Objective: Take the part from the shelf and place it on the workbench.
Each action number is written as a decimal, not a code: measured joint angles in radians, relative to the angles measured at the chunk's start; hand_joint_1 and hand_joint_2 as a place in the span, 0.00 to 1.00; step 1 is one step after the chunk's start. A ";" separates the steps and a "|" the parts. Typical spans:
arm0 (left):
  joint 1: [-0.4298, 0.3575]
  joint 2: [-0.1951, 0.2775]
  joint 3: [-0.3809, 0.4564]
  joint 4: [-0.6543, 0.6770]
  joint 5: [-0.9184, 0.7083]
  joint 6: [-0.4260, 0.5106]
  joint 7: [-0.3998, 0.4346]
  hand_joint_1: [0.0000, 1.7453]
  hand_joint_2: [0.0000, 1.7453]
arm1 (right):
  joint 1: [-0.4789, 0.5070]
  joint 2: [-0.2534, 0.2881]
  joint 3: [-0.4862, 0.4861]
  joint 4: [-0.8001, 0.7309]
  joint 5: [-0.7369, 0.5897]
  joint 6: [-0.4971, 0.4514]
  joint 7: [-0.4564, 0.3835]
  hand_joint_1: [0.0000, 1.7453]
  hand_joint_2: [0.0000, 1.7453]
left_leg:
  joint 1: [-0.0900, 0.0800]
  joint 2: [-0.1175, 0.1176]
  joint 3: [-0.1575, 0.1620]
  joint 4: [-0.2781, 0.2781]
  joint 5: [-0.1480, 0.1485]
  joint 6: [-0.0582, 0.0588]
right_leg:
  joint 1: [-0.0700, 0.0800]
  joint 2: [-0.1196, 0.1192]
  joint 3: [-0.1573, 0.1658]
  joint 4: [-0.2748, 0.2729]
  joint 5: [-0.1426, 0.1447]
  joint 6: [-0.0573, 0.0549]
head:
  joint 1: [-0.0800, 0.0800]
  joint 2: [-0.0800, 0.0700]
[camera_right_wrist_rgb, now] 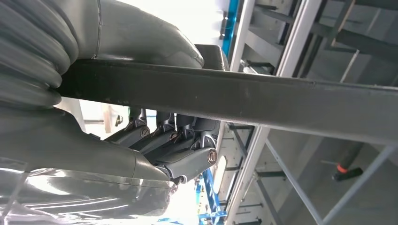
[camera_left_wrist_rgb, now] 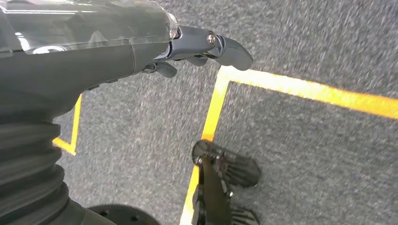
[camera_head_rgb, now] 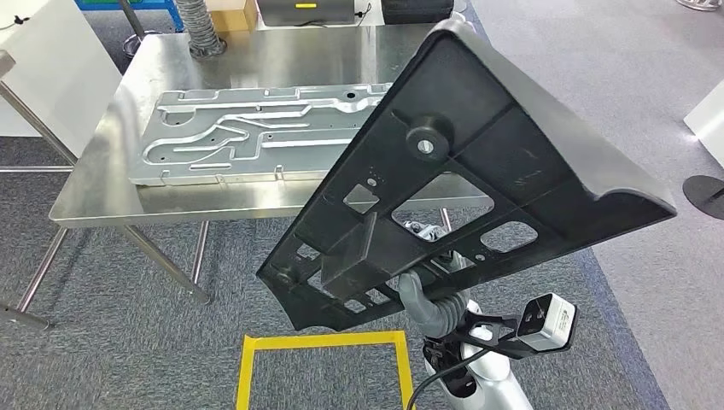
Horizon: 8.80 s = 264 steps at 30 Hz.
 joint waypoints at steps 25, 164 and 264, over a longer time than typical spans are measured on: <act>0.007 -0.011 0.006 0.000 0.004 -0.001 -0.009 0.00 1.00 | 0.001 0.005 -0.009 0.001 0.029 0.000 0.001 0.78 1.00 | 0.004 -0.002 -0.013 -0.001 0.027 0.025 | -0.010 -0.004 -0.051 0.127 -0.030 0.025 | 0.000 0.000; -0.044 -0.030 0.099 0.000 -0.180 -0.051 -0.033 0.00 1.00 | -0.887 0.152 0.247 1.346 1.706 -0.766 0.569 0.78 1.00 | 0.015 0.002 -0.101 0.042 0.077 -0.029 | -0.004 -0.001 -0.003 -0.001 0.011 -0.008 | 0.000 0.000; -0.003 -0.048 0.269 0.000 -0.187 -0.127 -0.163 0.00 0.00 | 0.048 -0.222 -0.783 0.132 1.062 -1.020 0.088 0.00 0.00 | -0.007 0.007 -0.022 -0.026 0.063 0.044 | -0.010 -0.007 -0.079 0.155 -0.096 0.041 | 0.000 0.000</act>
